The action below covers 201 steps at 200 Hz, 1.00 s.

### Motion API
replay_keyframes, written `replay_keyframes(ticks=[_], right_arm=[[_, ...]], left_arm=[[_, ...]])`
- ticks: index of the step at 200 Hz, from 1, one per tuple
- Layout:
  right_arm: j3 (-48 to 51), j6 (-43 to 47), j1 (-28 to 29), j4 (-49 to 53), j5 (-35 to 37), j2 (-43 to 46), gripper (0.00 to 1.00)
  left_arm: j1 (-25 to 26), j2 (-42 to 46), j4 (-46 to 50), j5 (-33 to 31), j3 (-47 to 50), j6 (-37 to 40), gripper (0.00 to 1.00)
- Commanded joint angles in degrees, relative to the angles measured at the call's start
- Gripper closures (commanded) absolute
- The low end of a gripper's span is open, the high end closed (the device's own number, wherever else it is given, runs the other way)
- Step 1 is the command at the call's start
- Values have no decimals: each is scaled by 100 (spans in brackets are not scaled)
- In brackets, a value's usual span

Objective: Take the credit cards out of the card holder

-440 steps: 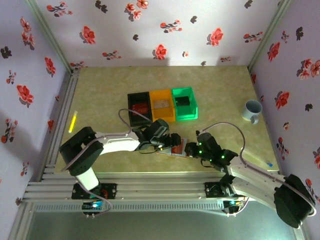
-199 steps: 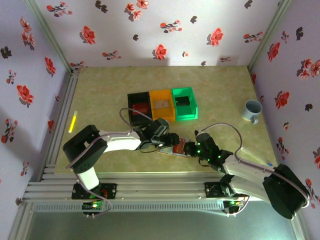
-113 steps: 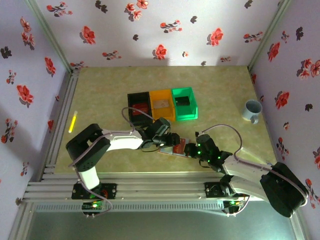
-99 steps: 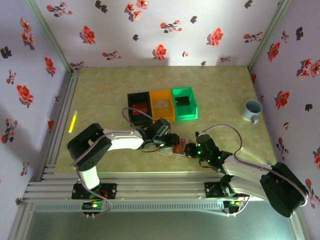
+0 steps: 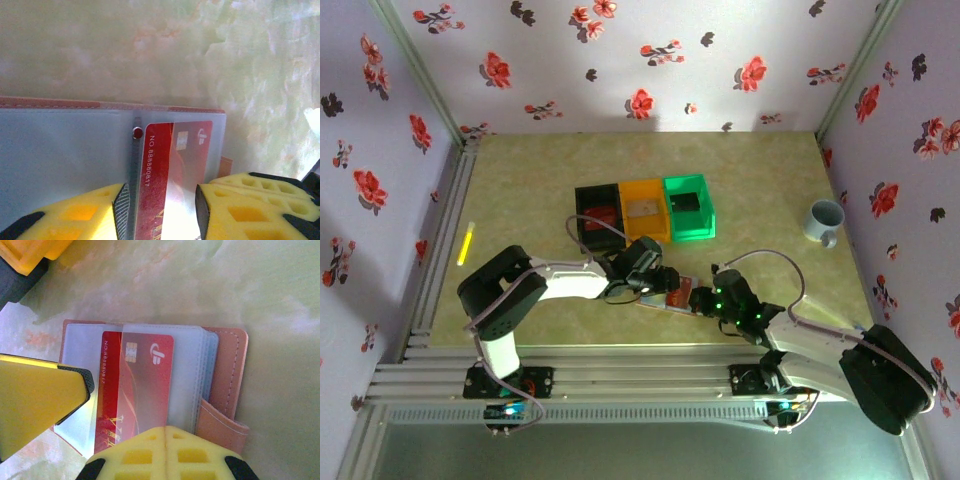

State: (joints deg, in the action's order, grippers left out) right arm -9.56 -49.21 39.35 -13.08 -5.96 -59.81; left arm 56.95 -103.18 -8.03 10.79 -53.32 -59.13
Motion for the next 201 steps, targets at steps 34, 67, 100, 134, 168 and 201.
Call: replay_keyframes(ticks=[34, 67, 100, 134, 168, 201], right_arm=[[94, -89, -50, -89, 95, -32, 100], [95, -73, -53, -80, 86, -16, 100], [95, -63, -59, -89, 71, -19, 100], [95, -54, -59, -106, 59, -22, 100], [122, -19, -68, -124, 59, -20, 100], [150, 19, -90, -140, 42, -4, 100]], left_arm=[[66, -204, -182, 121, -91, 167, 62], [71, -259, -90, 124, -97, 244, 63], [79, -264, -73, 121, -91, 309, 65], [91, -251, -246, 182, -49, 399, 67], [97, -247, -535, 307, 94, 529, 68], [97, -267, -393, 318, 127, 777, 66]])
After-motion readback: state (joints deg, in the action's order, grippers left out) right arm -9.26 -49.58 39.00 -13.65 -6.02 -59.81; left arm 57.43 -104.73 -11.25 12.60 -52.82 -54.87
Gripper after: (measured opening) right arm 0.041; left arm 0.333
